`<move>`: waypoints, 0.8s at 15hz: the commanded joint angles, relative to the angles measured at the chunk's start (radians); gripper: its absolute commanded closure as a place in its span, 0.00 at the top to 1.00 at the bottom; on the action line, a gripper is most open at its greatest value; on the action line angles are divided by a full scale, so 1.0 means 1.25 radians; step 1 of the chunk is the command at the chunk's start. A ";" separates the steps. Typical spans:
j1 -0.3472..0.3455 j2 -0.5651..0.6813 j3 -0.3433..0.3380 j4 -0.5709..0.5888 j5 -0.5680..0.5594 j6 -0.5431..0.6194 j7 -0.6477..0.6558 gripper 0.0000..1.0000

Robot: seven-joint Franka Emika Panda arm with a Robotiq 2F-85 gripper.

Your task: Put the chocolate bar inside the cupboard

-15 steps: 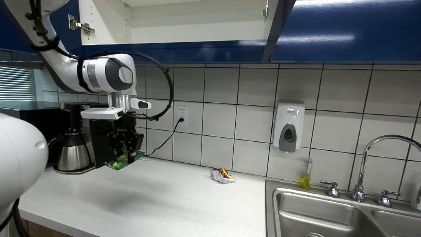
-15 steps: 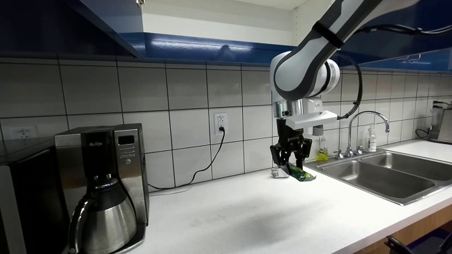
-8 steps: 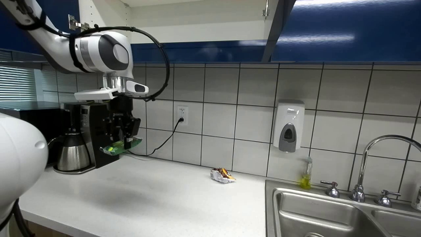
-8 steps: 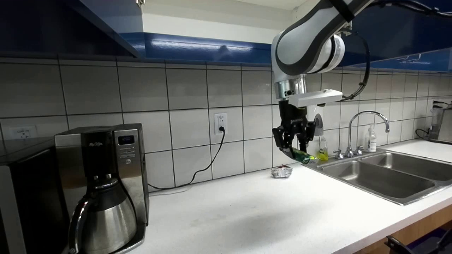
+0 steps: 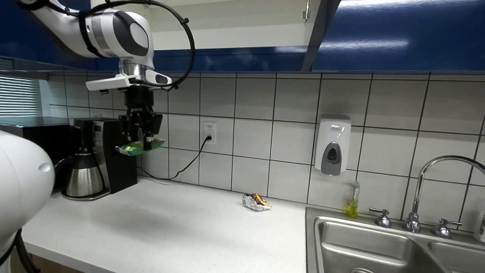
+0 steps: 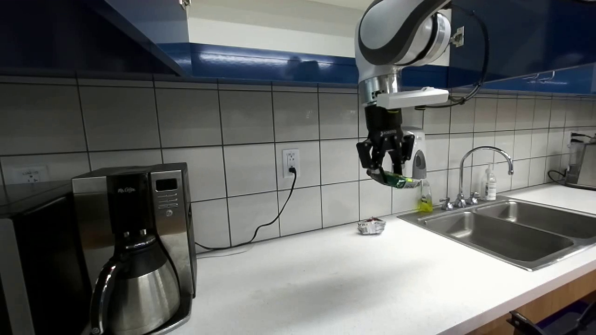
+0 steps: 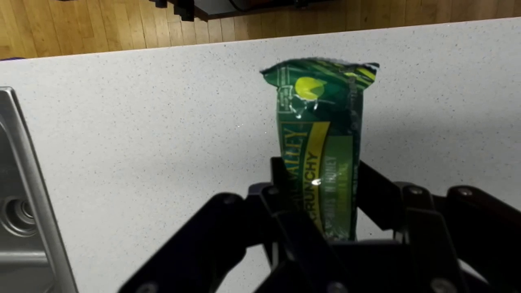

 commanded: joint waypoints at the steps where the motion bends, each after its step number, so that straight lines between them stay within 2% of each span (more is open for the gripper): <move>1: -0.026 -0.015 0.026 0.054 0.019 -0.076 0.005 0.18; 12: -0.025 -0.111 0.037 0.108 0.041 -0.164 0.008 0.18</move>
